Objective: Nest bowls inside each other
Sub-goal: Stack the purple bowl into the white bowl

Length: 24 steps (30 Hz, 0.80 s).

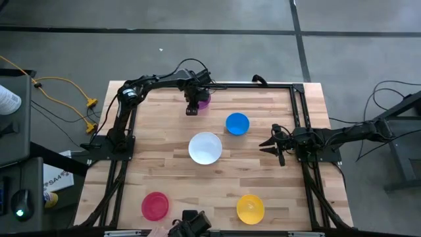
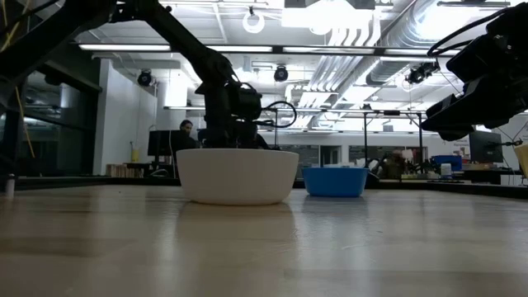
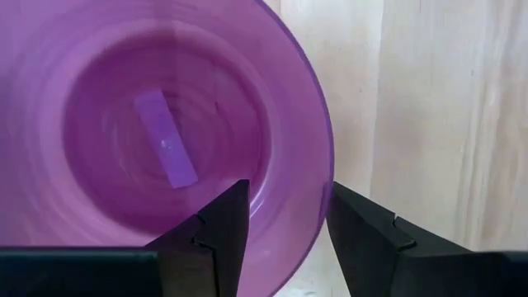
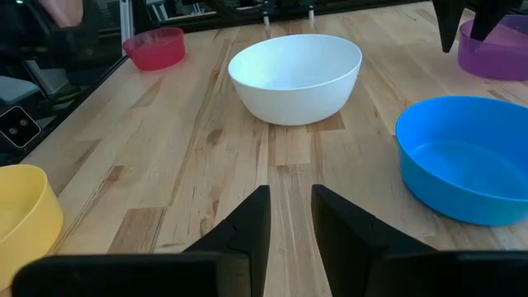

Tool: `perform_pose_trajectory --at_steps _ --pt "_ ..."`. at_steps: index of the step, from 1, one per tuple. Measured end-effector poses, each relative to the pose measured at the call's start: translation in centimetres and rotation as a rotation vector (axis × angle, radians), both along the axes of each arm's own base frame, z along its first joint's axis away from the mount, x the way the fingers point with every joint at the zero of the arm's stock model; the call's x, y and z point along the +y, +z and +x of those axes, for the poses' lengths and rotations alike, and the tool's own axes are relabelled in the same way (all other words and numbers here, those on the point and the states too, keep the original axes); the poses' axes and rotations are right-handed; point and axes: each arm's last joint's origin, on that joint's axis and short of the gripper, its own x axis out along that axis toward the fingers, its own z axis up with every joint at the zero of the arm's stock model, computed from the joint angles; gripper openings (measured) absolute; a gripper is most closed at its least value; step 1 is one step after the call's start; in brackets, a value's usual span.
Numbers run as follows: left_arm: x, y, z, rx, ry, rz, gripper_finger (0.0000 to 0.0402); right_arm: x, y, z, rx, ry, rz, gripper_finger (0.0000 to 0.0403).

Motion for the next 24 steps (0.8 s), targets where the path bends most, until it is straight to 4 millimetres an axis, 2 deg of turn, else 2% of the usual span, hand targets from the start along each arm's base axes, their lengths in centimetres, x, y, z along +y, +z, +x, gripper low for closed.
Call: perform_pose_trajectory --at_steps 10,24 --pt "0.02 0.04 0.27 -0.013 -0.002 0.024 0.0149 0.00 -0.01 0.00 0.001 0.000 0.000 0.0084" --pt "0.03 0.12 0.29 -0.015 0.006 0.030 0.0023 0.00 -0.01 0.00 0.001 0.000 0.000 0.0084"
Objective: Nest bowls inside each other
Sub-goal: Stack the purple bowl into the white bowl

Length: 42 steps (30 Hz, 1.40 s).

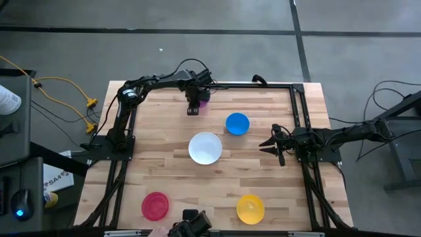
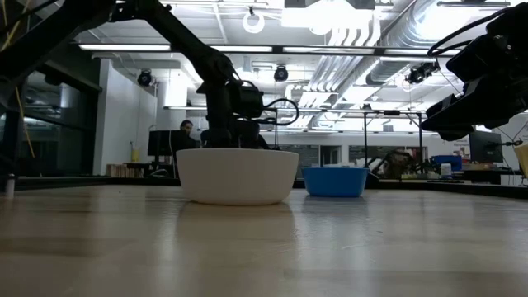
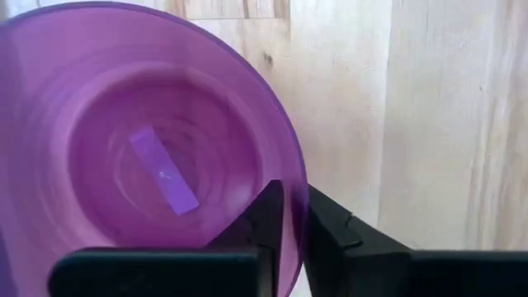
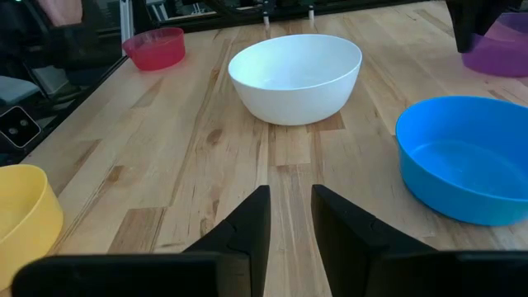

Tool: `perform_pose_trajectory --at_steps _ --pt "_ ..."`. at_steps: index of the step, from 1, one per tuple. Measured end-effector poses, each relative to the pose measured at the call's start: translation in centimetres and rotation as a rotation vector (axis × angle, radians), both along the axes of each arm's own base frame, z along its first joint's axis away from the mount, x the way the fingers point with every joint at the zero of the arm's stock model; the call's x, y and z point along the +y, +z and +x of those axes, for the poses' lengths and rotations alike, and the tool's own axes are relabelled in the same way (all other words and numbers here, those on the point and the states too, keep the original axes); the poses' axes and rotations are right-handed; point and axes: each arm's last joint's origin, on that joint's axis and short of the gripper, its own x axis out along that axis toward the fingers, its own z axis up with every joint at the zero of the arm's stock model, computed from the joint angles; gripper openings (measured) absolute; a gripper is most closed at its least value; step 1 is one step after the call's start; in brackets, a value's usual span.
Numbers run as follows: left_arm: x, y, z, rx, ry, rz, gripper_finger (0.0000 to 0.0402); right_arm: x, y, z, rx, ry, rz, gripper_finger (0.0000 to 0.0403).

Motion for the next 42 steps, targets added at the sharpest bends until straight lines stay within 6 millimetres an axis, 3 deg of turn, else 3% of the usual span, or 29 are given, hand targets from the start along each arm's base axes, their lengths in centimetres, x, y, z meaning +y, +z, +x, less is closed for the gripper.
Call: perform_pose_trajectory --at_steps 6,21,35,42 --pt "0.0 0.1 0.0 -0.002 0.000 0.003 0.0005 0.0 0.0 0.0 -0.001 0.000 0.000 0.0084" --pt "-0.2 0.3 -0.2 0.019 0.022 -0.011 0.0001 0.0 0.0 0.0 -0.001 0.000 0.000 0.0084" --pt "-4.0 4.2 0.2 0.013 0.025 0.062 0.0000 0.0 0.0 0.0 0.000 0.000 0.000 0.0084" --pt "-7.4 6.3 0.9 0.002 0.028 0.104 0.0000 0.0 0.0 0.0 -0.001 0.000 0.000 0.0084"
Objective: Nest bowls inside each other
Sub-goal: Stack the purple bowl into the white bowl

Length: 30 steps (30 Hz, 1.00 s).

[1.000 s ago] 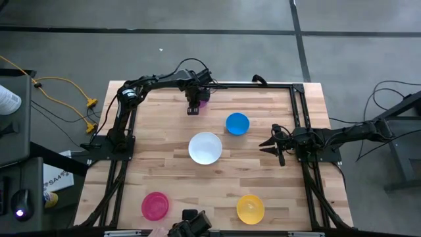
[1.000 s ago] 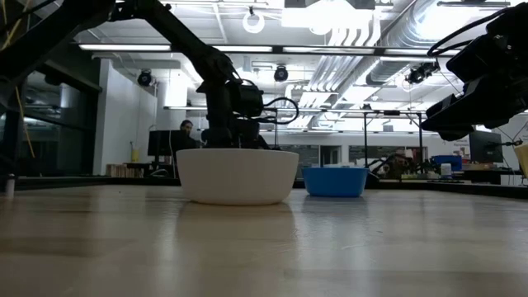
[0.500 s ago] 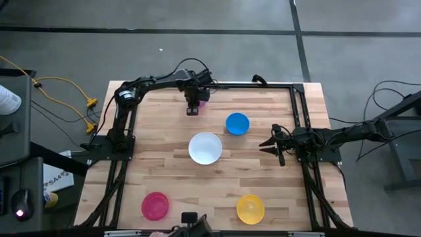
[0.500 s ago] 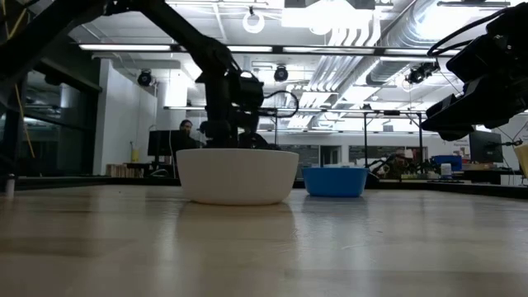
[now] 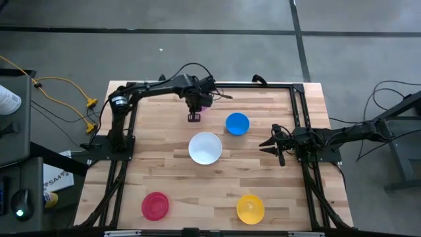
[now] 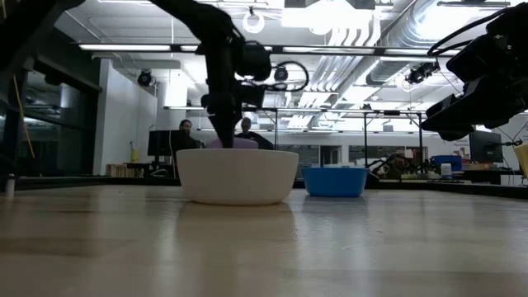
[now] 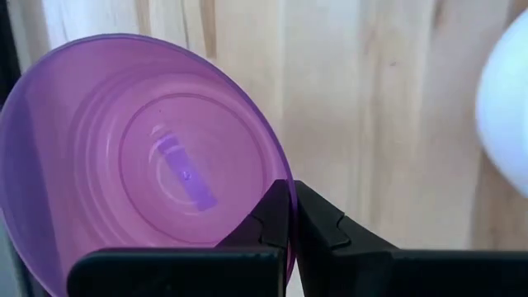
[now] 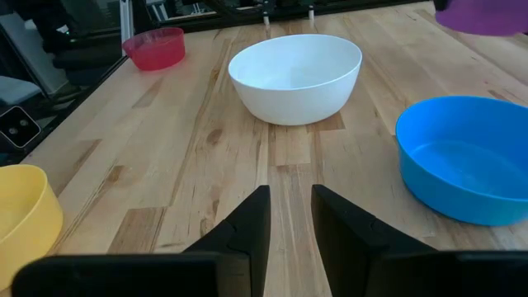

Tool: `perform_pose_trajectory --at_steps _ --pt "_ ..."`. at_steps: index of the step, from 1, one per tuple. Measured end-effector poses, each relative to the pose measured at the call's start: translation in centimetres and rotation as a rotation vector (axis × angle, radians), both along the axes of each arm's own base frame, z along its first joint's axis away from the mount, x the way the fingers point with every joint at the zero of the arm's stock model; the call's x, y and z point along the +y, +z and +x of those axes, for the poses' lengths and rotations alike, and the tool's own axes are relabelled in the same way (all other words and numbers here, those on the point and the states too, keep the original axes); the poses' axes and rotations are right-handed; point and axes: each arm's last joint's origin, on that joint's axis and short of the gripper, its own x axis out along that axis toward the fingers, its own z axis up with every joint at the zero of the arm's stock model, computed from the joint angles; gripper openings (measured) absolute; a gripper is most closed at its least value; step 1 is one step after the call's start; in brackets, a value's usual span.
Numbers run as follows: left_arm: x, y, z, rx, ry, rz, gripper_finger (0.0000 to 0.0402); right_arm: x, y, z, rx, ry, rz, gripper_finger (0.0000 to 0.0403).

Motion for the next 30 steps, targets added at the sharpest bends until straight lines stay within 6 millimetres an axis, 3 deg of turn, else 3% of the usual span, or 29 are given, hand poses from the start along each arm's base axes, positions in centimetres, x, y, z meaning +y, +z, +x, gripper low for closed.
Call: perform_pose_trajectory --at_steps 13,30 --pt "-10.7 2.7 1.6 -0.030 0.013 0.109 0.0000 0.0 0.0 0.0 0.000 0.000 0.000 0.0084" --pt "-20.8 2.9 1.4 -0.068 0.000 0.098 0.0000 0.0 0.0 0.0 0.000 0.000 0.000 0.0084"
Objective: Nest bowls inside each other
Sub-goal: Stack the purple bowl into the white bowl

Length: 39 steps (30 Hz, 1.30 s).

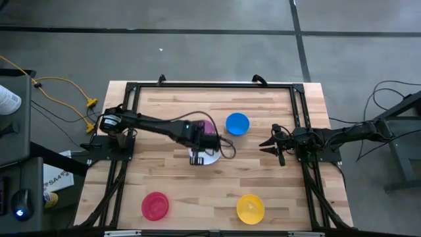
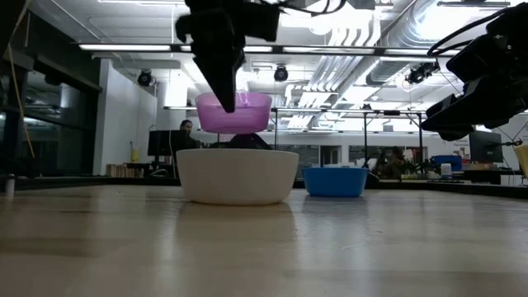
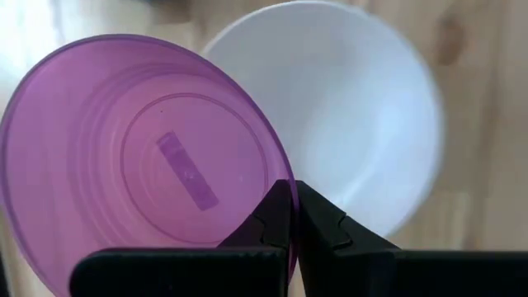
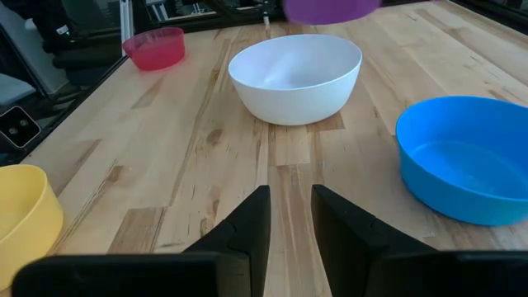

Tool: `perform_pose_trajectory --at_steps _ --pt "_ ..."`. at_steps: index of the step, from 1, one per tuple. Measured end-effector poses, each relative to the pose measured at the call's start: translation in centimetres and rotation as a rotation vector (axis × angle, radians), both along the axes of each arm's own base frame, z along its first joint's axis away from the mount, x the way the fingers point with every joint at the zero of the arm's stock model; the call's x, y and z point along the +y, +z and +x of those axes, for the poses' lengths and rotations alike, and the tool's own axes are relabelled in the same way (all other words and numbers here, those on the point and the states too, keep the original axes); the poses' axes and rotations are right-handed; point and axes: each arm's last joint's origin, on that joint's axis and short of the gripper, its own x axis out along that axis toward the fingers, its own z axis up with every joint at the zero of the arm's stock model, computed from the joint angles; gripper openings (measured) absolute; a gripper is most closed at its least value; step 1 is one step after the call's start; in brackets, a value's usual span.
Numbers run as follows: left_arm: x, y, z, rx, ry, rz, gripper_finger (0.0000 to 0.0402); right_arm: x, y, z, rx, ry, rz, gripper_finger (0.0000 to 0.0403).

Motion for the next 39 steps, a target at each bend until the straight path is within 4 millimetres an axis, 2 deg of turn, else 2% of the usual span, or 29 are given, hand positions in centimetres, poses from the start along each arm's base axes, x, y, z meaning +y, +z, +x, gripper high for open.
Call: perform_pose_trajectory --at_steps 4,10,16,21,32,35,39 --pt "-1.6 0.0 -0.1 -0.017 -0.003 -0.015 0.0000 0.0 0.0 0.0 0.000 0.000 0.000 0.0084" --pt "-2.8 -0.7 0.2 -0.023 -0.005 -0.027 0.0000 0.0 0.0 0.0 0.000 0.000 0.000 0.0084" --pt "-3.1 -2.3 1.2 -0.007 -0.015 -0.062 0.0000 0.0 0.0 0.0 0.000 0.000 0.000 0.0084" --pt "-3.2 -2.5 1.6 -0.030 -0.016 -0.070 0.0000 0.0 0.0 0.0 0.000 0.000 0.000 0.0084" --pt "-3.4 -5.0 2.9 -0.034 -0.028 -0.079 0.0000 0.0 0.0 0.0 0.003 0.000 0.000 0.0084" --pt "-3.1 -5.9 2.4 0.023 -0.009 -0.071 0.0000 0.0 0.0 0.0 0.002 0.000 0.000 0.0084" --pt "-2.7 -6.8 2.4 0.012 0.013 -0.076 0.0000 0.0 0.0 0.0 0.001 0.000 0.000 0.0084"
